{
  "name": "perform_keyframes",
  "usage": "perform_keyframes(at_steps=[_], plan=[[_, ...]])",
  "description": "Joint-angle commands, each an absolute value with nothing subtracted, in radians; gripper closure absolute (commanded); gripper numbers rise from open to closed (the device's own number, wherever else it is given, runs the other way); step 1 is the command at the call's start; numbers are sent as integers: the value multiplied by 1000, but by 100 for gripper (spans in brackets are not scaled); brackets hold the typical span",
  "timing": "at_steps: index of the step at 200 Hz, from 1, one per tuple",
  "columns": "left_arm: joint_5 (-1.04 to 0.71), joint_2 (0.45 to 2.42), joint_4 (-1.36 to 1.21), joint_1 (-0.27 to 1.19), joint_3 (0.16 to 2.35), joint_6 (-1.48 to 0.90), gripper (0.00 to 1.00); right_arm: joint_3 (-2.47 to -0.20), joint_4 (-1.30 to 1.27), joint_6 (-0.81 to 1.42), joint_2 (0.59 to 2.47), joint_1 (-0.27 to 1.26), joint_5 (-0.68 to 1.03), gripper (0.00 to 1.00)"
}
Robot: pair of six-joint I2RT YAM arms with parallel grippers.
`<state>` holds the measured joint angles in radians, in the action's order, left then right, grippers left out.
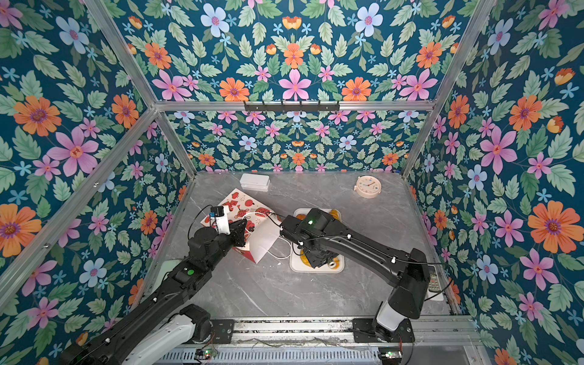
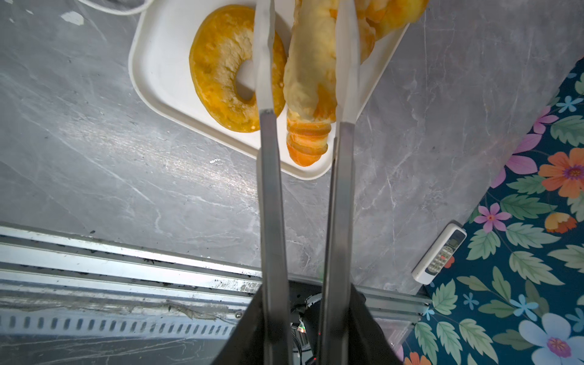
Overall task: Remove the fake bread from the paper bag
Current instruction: 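Lower the pale bread onto the tray beside the ring bread with the tongs, then swing the right-held tongs from the tray into the bag opening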
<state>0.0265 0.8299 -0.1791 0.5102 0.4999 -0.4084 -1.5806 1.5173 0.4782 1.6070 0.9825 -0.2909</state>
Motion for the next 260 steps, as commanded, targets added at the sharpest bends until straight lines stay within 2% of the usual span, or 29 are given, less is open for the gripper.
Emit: perform_keyframes(at_steps=[1, 74, 131, 163, 186, 260], plan=[[20, 826, -209, 510, 500, -411, 89, -1580, 1478, 506, 1571, 983, -293, 66], [10, 813, -198, 509, 512, -414, 89, -1535, 1328, 507, 1427, 983, -292, 67], [-13, 809, -151, 509, 559, -365, 89, -1393, 981, 486, 1370, 1014, 11, 67], [-15, 815, -98, 508, 596, -330, 89, -1328, 754, 496, 1430, 1050, 154, 67], [-20, 803, -88, 508, 608, -320, 90, -1319, 629, 484, 1490, 1066, 191, 68], [-11, 758, 27, 506, 686, -294, 92, -1370, 395, 489, 1689, 1062, 12, 69]])
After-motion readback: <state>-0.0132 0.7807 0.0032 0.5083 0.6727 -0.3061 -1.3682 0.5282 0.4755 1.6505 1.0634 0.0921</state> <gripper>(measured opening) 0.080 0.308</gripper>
